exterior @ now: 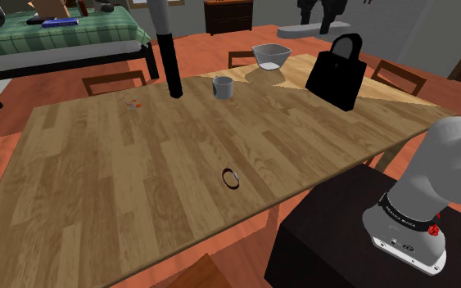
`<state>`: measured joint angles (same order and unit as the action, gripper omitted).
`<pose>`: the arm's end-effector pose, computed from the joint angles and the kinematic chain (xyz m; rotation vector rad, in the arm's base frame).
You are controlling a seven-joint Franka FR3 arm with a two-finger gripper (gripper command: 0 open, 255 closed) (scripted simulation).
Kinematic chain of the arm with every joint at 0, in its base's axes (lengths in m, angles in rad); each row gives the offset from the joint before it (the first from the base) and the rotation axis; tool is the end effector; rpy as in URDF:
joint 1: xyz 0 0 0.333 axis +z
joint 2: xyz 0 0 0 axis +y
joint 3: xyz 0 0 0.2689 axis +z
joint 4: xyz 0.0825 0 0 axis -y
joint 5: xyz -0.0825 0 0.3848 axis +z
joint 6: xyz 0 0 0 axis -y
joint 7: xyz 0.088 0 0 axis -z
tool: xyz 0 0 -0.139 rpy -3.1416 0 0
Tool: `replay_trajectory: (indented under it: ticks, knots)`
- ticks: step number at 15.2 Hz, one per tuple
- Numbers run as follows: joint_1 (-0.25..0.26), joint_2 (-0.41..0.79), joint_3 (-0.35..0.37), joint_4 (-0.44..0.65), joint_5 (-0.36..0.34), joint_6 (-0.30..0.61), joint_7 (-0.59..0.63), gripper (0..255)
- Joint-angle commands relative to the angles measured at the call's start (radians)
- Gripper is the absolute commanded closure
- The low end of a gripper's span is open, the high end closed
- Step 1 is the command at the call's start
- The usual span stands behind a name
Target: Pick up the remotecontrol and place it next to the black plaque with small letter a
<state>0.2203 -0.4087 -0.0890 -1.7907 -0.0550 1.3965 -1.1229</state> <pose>0.4203 0.0397 0.6272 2.5281 1.8266 0.0039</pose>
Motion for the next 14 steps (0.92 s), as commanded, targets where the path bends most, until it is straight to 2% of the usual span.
replay_trajectory:
  ticks: [1,7,14]
  knots:
    - [-0.012,-0.039,-0.025,-0.037,-0.013,-0.001,-0.038,255]
    - [-0.053,-0.136,-0.116,-0.101,-0.069,-0.023,-0.165,255]
    - [-0.097,-0.207,-0.234,-0.125,-0.148,-0.049,-0.323,255]
